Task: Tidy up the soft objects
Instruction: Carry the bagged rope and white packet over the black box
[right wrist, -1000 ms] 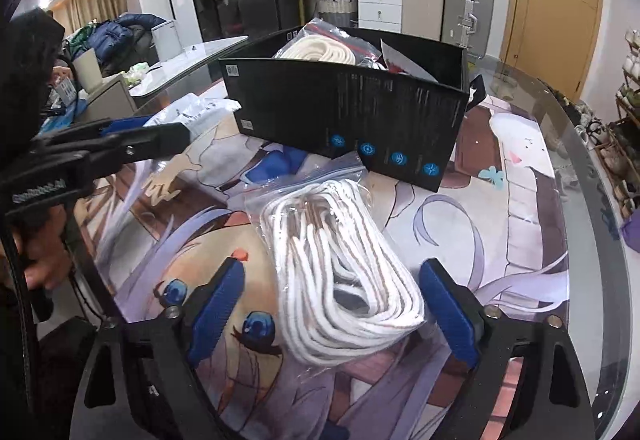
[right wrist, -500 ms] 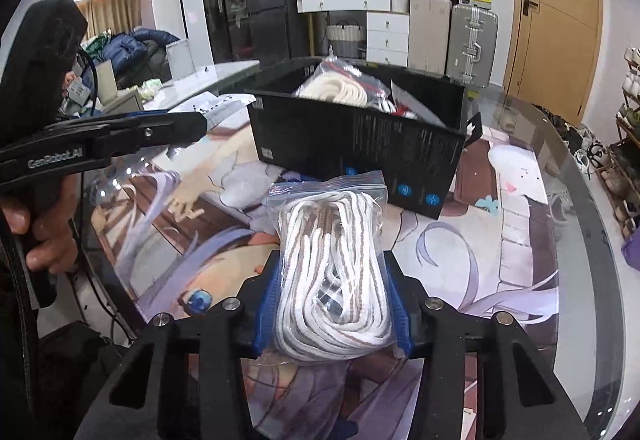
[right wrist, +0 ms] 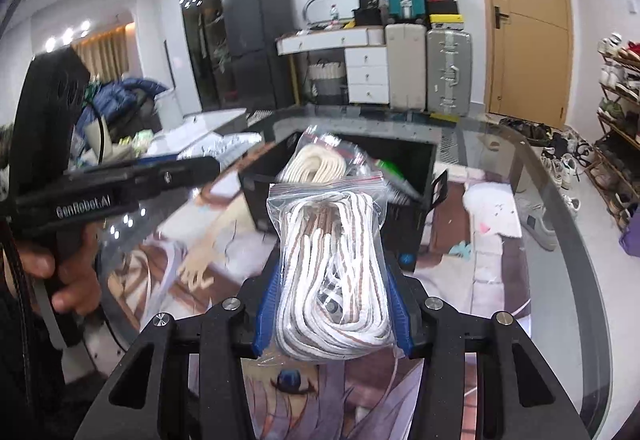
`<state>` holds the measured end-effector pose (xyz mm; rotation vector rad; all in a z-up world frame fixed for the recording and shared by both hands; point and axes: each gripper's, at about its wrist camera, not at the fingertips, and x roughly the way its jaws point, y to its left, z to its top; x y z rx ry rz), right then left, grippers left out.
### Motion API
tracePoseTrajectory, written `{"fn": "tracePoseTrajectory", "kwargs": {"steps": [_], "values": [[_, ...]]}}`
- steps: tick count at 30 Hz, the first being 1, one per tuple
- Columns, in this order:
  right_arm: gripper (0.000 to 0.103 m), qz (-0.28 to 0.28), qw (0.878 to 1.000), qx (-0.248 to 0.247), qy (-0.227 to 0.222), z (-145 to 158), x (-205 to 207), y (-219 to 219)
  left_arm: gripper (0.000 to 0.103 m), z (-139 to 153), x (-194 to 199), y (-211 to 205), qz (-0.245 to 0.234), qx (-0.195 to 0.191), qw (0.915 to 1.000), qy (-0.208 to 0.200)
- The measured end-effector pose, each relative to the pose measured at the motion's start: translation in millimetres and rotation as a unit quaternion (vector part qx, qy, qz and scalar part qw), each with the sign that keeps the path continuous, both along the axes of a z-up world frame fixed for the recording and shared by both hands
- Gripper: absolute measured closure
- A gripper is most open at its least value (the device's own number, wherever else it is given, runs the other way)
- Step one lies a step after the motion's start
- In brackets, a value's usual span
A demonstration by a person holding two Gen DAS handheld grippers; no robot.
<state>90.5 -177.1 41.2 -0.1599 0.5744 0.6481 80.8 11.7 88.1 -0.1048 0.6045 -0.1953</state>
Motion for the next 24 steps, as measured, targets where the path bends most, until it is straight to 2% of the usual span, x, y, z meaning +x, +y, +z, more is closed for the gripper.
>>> {"fn": "tracePoseTrajectory", "kwargs": {"steps": [5, 14, 19, 24], "values": [[0.056, -0.024, 1.000, 0.008, -0.006, 12.1, 17.8, 3.2, 0.059, 3.1, 19.9, -7.9, -0.006, 0.012, 0.9999, -0.003], [0.056, -0.053, 0.999, 0.002, 0.010, 25.4, 57.5, 18.6, 0.059, -7.7, 56.6, -16.1, -0.009, 0.018, 0.9995, 0.022], [0.056, -0.059, 0.998, -0.014, 0.022, 26.1, 83.1, 30.1, 0.059, -14.1, 75.1, -19.3, -0.004, 0.034, 0.9987, 0.038], [0.056, -0.058, 0.998, -0.023, 0.024, 23.3, 105.1, 42.6, 0.059, -18.6, 85.9, -17.7, -0.002, 0.032, 0.9985, 0.045]]}}
